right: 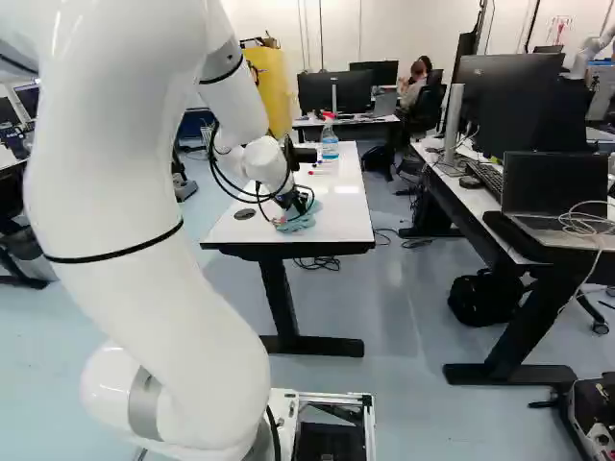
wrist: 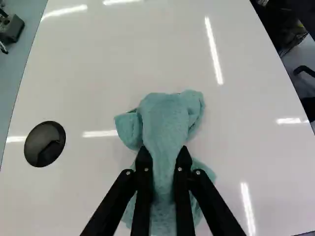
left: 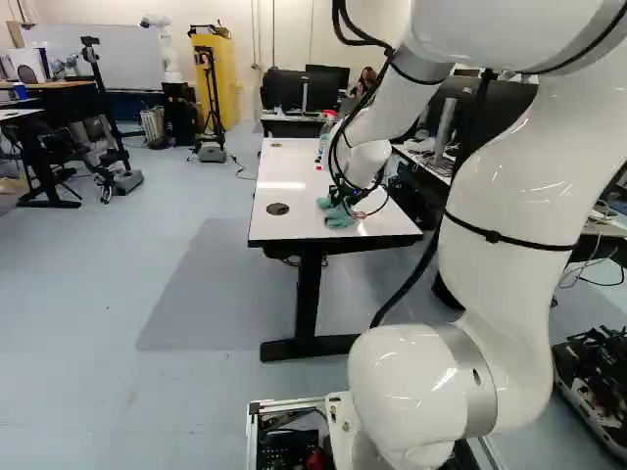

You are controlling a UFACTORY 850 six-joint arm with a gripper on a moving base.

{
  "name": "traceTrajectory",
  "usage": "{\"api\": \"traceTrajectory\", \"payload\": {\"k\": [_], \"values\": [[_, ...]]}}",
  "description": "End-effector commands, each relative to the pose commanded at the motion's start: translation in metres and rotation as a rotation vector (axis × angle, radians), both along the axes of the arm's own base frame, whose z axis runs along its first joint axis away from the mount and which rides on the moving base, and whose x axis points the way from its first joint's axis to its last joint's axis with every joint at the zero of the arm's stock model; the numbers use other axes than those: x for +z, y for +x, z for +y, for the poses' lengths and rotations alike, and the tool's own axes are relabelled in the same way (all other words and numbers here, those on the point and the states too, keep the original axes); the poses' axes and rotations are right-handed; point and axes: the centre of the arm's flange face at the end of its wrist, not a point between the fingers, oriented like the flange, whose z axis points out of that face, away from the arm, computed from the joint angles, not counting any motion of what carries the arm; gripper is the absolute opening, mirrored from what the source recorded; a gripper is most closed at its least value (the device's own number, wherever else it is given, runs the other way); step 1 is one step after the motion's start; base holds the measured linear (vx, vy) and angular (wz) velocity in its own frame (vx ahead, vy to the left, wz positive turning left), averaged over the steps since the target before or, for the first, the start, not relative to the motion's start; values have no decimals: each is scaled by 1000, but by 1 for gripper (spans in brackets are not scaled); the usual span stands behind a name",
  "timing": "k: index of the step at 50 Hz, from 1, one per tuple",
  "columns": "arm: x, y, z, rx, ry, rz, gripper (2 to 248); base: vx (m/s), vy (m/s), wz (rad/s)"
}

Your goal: Clean the table with the green towel

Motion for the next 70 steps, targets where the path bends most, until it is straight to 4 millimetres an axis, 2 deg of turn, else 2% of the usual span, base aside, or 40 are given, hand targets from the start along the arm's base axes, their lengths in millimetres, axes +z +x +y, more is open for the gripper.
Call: {"api": "traceTrajectory", "payload": {"k": [20,38,56,70], "values": [[-1,39,1,6,-1,-16,48,0,0,0],[-3,69,17,37,-1,-31,48,0,0,0],[-3,77,47,89,0,-36,48,0,0,0],[-3,73,71,131,0,-35,48,0,0,0]]}}
